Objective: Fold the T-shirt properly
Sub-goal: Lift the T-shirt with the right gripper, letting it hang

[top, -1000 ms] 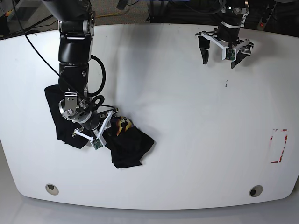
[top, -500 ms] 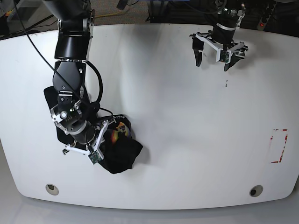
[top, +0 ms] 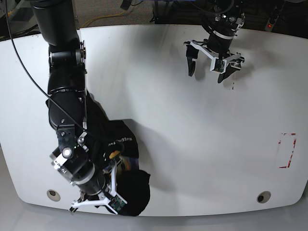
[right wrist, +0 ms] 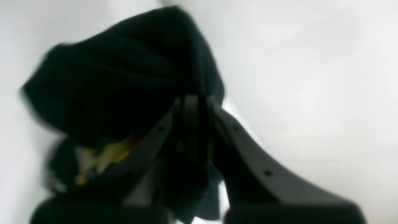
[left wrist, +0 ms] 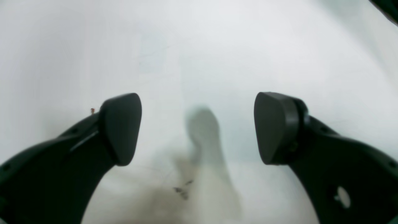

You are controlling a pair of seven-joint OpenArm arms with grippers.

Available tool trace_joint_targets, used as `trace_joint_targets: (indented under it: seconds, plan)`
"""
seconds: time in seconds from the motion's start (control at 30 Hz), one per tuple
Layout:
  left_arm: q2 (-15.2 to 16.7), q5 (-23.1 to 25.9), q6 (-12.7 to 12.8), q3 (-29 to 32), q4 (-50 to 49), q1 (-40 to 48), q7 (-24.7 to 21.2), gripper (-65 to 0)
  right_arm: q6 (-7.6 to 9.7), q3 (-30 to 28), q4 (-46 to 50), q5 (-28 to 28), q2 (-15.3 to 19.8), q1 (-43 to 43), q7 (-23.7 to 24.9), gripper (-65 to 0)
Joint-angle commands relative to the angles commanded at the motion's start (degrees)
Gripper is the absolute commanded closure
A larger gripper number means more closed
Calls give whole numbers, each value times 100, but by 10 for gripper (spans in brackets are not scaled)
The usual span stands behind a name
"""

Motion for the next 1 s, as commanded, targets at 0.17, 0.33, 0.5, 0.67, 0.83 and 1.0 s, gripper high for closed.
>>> trace_joint_targets:
  seconds: [0.17, 0.33, 0.5, 0.67, 0.83, 1.0]
  plan:
    - [-18, 0, 0, -18, -9, 0, 0, -531, 154, -255, 440, 0, -79, 413, -519, 0]
    - [-18, 0, 0, -26, -18, 0, 0, -531, 154, -360, 730, 0, -79, 132, -563, 0]
    - [-26, 0, 0, -26, -18, 0, 0, -531, 154, -316, 835, -9, -44, -404, -563, 0]
    - [18, 0, 0, 158, -18, -193, 0, -533, 154, -141, 1134, -9, -35, -589, -563, 0]
    - [0, 0, 18, 686, -299, -738, 0, -533, 154, -141, 1134, 0, -18, -53, -563, 0]
    - [35, 0, 18, 1055, -712, -1187, 0, -533, 154, -158, 1108, 9, 53, 615, -571, 0]
